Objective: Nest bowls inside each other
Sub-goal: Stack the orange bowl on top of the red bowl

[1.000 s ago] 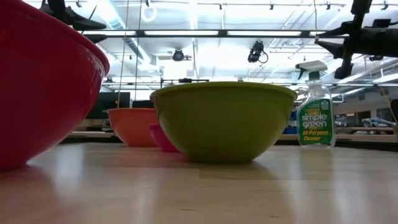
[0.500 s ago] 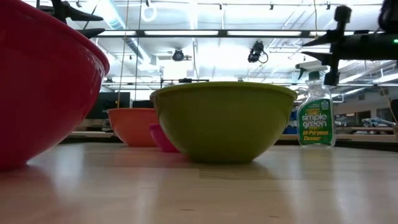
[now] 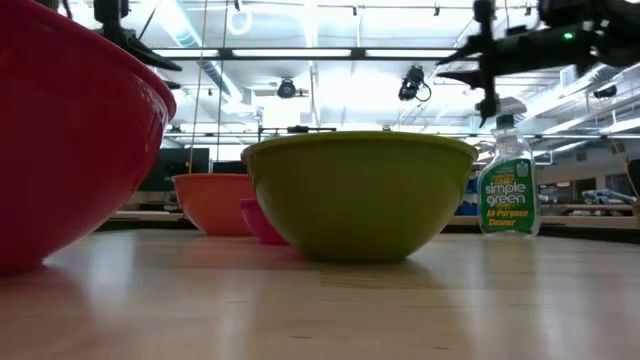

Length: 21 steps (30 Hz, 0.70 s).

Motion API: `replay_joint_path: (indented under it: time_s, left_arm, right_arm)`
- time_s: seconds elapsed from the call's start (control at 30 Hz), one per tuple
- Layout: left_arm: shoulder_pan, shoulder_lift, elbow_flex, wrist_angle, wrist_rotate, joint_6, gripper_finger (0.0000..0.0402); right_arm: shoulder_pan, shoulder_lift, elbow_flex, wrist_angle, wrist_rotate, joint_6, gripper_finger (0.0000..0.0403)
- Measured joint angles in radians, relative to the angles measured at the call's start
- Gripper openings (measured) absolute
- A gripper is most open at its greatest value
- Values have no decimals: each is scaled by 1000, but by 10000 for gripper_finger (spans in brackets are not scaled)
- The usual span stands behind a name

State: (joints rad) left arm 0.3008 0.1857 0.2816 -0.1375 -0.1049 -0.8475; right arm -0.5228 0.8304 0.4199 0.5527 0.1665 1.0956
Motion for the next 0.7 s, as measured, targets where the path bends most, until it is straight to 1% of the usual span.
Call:
replay_joint_path:
  time_s: [0.1, 0.17, 0.27, 0.33, 0.4, 0.53, 0.7]
  left_arm:
    - [0, 74, 74, -70, 1, 103, 117]
    - [0, 130, 123, -125, -30, 156, 117]
    - [0, 215, 188, -192, -109, 169, 117]
    - [0, 269, 226, -216, -138, 179, 117]
    - [2, 326, 258, -238, -154, 192, 117]
    - [23, 422, 302, -247, -163, 195, 117]
    - [35, 486, 331, -245, -163, 193, 117]
  right_arm:
    - [1, 96, 71, 1, -48, -49, 82]
    - [6, 167, 123, 1, -87, -70, 82]
    - [4, 280, 208, -11, -181, -138, 82]
    - [2, 355, 278, -42, -256, -203, 82]
    - [2, 430, 357, -107, -317, -264, 82]
    - [5, 556, 540, -330, -400, -420, 82]
    - [5, 686, 755, -586, -412, -660, 82]
